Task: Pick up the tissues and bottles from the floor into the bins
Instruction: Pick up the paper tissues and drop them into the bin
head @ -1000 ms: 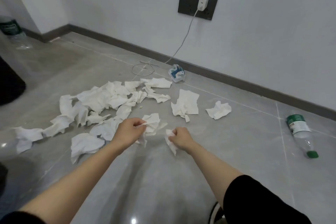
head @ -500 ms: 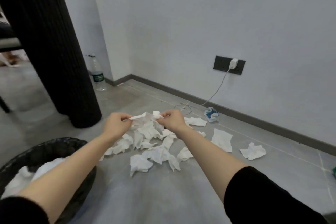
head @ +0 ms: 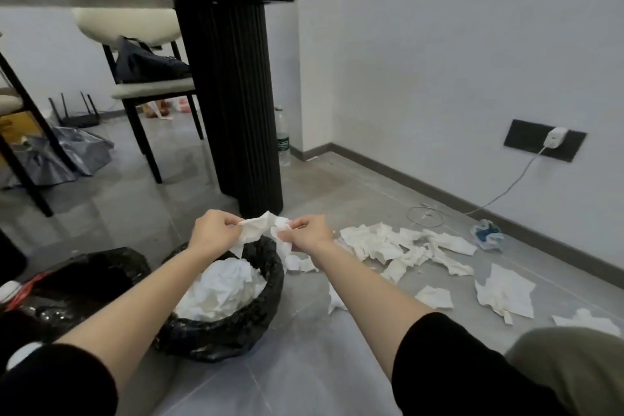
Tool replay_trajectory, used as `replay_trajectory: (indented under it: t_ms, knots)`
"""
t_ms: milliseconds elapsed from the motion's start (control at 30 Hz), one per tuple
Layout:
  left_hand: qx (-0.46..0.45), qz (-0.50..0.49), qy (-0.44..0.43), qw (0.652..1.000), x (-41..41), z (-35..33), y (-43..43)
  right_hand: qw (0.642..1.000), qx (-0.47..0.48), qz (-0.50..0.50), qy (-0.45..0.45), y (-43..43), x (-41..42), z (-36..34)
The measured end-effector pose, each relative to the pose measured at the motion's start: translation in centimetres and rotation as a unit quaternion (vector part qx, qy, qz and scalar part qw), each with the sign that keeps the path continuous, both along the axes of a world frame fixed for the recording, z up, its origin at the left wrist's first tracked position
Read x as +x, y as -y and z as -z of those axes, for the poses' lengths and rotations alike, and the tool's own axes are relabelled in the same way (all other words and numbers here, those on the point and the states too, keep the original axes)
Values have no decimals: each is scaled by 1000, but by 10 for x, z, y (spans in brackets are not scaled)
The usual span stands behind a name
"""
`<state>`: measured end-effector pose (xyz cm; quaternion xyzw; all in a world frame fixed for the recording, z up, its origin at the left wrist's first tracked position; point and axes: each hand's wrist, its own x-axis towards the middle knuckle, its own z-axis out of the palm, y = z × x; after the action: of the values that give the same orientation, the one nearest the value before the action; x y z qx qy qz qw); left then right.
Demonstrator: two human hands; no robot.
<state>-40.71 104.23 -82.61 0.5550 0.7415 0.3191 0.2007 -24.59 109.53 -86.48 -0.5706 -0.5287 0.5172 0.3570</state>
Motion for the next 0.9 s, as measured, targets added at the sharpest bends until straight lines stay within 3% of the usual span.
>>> replay_trajectory:
  t_ms: [200,367,600,900]
  knots:
    - [-58,-25,-52,997,-33,48,4,993,42,-45,99,9,-46,31]
    - [-104,-39,-125,986,-58,90,-1,955,134,-119,236,10,-66,58]
    - [-113,-47,-214,969,-71,131,-14,945,130,-140,265,0,-94,83]
    - [-233,-44,-114,965,-81,165,-18,837,68,-342,421,-13,-129,118]
